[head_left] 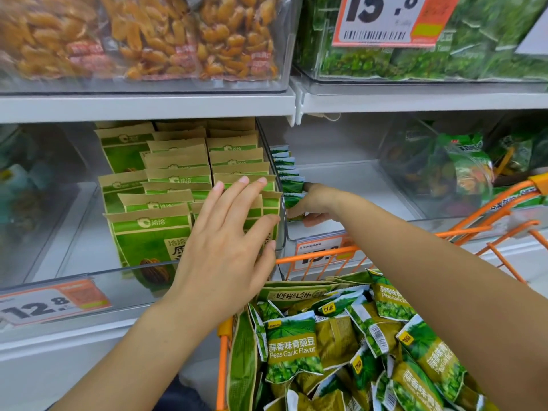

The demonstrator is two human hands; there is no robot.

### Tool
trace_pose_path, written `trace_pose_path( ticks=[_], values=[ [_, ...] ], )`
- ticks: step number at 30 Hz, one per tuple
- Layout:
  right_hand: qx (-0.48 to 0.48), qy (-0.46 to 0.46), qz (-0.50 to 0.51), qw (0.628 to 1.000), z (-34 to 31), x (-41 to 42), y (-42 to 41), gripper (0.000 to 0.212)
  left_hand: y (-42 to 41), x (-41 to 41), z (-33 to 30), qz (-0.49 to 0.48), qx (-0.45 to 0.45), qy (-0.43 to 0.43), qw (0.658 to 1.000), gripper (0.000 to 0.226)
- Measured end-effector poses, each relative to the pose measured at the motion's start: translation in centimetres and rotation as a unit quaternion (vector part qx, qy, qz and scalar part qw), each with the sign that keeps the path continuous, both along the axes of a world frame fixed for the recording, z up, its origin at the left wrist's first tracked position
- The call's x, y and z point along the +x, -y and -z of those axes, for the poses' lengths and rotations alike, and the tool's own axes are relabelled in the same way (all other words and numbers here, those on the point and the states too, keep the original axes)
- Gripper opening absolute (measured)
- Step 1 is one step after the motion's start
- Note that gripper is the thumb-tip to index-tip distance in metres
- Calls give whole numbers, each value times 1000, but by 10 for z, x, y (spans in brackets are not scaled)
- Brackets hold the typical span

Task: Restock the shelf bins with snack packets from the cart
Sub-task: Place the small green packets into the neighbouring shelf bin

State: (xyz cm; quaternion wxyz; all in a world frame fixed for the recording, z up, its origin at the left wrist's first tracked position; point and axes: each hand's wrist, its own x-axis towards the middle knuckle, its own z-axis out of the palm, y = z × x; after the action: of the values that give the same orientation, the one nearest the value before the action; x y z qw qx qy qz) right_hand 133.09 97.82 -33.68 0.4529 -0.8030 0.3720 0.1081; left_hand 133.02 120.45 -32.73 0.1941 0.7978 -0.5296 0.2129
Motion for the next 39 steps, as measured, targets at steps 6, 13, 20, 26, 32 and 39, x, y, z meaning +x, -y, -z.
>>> trace_pose_path(
  ticks=[6,13,20,26,32,39],
  values=[
    [29,24,36,999,0,-3,6,52,0,3,-1,-1,3,6,1000,26],
    [31,20,37,999,1,-7,8,52,-1,2,-1,-2,9,4,1000,25],
    [-25,14,8,1000,2,-2,1,49,-1,3,-2,-1,12,3,1000,25],
    [-98,-66,-62,991,-31,-29,1,76,0,1,-4,-5,20,7,1000,25],
    [-187,170,-7,968,-83,-127,-11,28,4,-23,-4,49,-26,24,998,25],
    [-256,-184,-155,936,-42,-206,-23,57,16,-57,17,151,48,46,986,28]
  ],
)
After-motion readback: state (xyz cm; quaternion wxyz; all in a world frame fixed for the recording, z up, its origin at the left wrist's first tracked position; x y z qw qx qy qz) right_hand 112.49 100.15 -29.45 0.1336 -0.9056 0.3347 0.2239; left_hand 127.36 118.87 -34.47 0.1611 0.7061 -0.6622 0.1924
